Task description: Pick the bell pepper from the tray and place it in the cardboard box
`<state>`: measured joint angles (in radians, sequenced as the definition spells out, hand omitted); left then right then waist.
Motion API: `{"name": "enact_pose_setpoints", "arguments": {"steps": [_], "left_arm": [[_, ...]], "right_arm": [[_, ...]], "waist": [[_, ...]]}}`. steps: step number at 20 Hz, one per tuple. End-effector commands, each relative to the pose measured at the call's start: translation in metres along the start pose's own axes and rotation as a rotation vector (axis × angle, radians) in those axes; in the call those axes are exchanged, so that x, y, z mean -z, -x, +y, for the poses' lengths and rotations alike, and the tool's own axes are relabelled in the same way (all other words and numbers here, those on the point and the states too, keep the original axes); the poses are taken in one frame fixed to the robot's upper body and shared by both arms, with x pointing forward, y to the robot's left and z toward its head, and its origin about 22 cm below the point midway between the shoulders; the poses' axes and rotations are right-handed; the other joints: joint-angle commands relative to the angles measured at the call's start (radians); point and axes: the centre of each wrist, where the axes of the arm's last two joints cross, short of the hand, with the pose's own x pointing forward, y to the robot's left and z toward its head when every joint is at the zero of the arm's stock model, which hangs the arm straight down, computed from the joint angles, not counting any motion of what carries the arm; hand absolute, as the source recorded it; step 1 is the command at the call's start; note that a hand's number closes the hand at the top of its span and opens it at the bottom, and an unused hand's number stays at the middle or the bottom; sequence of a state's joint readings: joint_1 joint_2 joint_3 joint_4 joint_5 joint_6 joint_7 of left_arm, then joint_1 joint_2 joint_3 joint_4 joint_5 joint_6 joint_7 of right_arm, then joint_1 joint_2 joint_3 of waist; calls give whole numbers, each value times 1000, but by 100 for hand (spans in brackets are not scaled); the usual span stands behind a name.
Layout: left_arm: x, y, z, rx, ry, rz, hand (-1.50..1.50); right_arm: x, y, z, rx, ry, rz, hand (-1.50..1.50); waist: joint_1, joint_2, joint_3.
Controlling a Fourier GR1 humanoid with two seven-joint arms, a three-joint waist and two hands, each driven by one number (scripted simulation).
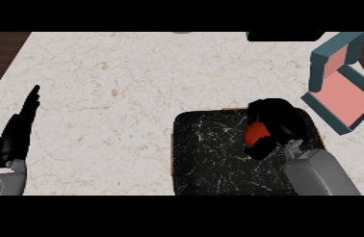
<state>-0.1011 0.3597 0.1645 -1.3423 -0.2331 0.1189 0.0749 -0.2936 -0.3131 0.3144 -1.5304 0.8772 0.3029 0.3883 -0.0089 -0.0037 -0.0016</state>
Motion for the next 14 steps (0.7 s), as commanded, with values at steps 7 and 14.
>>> {"name": "enact_pose_setpoints", "arguments": {"steps": [7,14], "left_arm": [[-10,19,19,-15,-49,49,0],[-6,10,14,-21,-21,15,0]], "right_arm": [[-81,230,-110,-64,271,196,150],[-146,309,-165,-53,580,42,150]], "waist": [[-81,2,11],[-40,4,9]]}}
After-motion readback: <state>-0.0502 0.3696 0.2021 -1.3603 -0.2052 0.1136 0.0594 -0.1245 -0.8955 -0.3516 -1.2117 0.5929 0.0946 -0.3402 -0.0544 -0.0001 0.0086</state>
